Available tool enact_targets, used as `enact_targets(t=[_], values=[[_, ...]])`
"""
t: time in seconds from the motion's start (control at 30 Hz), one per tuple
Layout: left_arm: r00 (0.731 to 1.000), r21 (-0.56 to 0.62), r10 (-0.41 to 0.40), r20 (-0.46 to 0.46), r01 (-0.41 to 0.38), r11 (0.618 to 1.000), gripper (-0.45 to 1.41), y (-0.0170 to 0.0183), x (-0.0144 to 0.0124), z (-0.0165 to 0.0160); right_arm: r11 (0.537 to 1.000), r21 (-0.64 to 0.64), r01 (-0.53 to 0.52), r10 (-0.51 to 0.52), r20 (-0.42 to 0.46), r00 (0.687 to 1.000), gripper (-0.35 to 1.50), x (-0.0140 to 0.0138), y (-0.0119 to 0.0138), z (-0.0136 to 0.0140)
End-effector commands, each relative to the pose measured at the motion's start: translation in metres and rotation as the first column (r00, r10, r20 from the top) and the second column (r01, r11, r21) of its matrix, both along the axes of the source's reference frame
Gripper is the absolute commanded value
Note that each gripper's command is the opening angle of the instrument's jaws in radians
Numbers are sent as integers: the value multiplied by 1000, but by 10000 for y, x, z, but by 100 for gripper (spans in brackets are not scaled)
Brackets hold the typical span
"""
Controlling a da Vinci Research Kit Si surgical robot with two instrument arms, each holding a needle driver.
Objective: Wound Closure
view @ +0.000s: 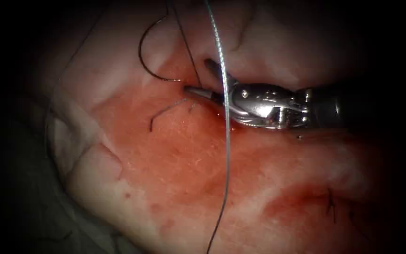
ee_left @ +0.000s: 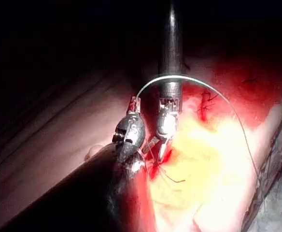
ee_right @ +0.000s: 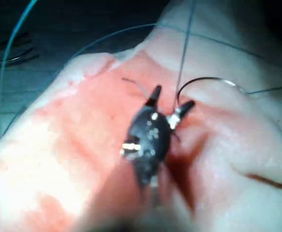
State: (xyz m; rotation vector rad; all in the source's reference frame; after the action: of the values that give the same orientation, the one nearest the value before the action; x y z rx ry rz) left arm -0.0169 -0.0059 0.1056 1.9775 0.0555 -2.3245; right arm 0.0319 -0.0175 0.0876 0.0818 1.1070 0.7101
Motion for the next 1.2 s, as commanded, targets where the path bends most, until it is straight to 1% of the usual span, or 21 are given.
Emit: enact_targets(t=[0.03, 0.27, 0.47, 0.77, 1.03, 1.2], values=[[1000, -1, 4, 5, -4, 1000, -45, -2, -7, 8, 1000, -1, -1, 1, 0, 1000, 131, 10, -2, 7], [1000, -10, 12, 15, -12, 1000, -45, -7, -15, 18, 1000, -9, 0, 0, 6, 1000, 131, 17, -1, 20], [1000, -10, 14, 16, -14, 1000, -45, -9, -17, 25, 1000, -8, 5, -4, 6, 1000, 129, 28, -2, 23], [1000, -8, 17, 18, -16, 1000, -45, -13, -15, 20, 1000, -8, 22, -22, -1, 1000, 129, 44, -2, 36], [1000, -1, 18, 21, -18, 1000, -45, -16, -12, 9, 1000, -9, 21, -21, 5, 1000, 129, 41, 3, 42], [1000, 2, 16, 20, -16, 1000, -45, -19, -15, 3, 1000, -10, 22, -22, 8, 1000, 129, 44, 3, 44]])
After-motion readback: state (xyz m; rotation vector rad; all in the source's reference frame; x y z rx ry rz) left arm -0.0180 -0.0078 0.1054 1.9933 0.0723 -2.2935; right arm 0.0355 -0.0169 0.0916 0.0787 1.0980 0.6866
